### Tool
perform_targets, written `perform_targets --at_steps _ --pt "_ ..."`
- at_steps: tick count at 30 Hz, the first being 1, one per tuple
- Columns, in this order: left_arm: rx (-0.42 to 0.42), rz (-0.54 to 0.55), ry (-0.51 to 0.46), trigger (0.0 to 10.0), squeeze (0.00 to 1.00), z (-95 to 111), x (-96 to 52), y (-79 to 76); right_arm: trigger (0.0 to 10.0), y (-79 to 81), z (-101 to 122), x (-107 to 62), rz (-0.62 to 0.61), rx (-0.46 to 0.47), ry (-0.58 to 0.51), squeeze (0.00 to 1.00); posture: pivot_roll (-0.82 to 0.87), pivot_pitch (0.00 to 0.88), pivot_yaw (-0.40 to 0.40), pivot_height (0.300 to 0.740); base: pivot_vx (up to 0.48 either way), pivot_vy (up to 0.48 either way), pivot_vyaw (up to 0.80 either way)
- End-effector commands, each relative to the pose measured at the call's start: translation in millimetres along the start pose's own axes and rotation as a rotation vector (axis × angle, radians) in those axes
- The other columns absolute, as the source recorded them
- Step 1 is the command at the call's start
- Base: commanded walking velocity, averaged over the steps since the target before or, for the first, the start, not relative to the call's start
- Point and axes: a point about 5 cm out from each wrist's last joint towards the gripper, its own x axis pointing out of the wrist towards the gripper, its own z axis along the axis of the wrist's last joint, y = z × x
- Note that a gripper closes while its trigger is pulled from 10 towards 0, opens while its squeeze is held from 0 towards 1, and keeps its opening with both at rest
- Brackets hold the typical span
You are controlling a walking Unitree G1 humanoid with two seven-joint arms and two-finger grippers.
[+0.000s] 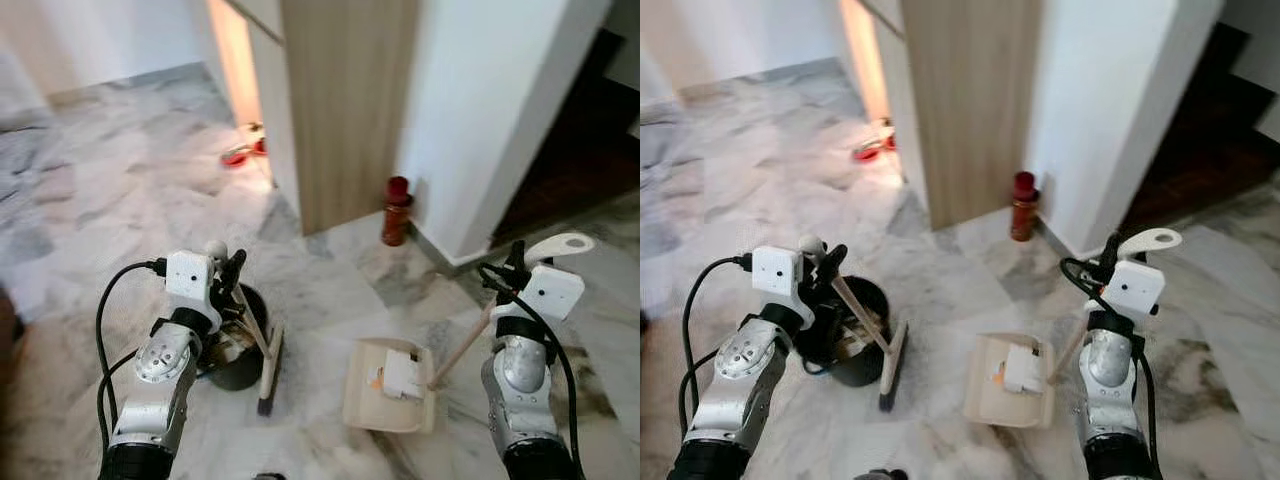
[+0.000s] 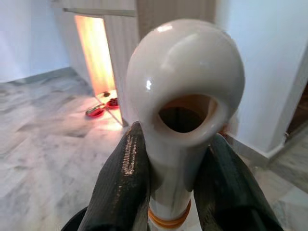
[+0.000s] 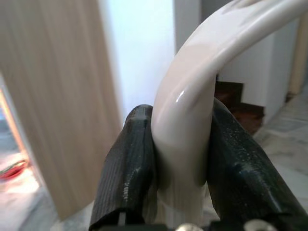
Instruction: Sweep floor
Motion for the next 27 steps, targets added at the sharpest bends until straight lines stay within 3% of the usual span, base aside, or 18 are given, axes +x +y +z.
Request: perform_targets --at_steps 1,12,16,17,21,27 --pt "0.045 -0.004 -0.045 10.0 0.00 9 1.3 1.0 10.0 -2.8 11 4.3 -0.004 0.000 -0.048 0.00 0.07 0.091 0.059 0.740 0.000 0.000 0.80" --pt "0.008 -0.021 -0.050 10.0 0.00 10 4.5 -8.3 10.0 -1.5 11 4.4 0.000 -0.020 -0.034 0.00 0.07 0.106 0.060 0.740 0.000 0.000 0.80" --pt "-0.041 -0.131 -0.020 10.0 0.00 6 -0.1 -19.4 10.0 -2.2 12 5.6 -0.001 -0.022 -0.031 0.00 0.07 0.117 0.058 0.740 0.000 0.000 0.80" --pt "-0.033 -0.220 0.024 10.0 0.00 1 -6.4 -23.3 10.0 -4.0 12 6.3 -0.005 -0.025 -0.028 0.00 0.07 0.118 0.058 0.740 0.000 0.000 0.80" --pt "0.012 -0.274 0.063 10.0 0.00 3 -13.4 -21.6 10.0 -6.2 11 6.9 -0.010 -0.032 -0.026 0.00 0.08 0.122 0.060 0.740 0.000 0.000 0.80" --pt "0.028 -0.204 0.080 10.0 0.00 2 -23.3 -9.2 10.0 -4.4 12 7.8 -0.012 -0.030 -0.022 0.00 0.09 0.120 0.061 0.740 0.000 0.000 0.80"
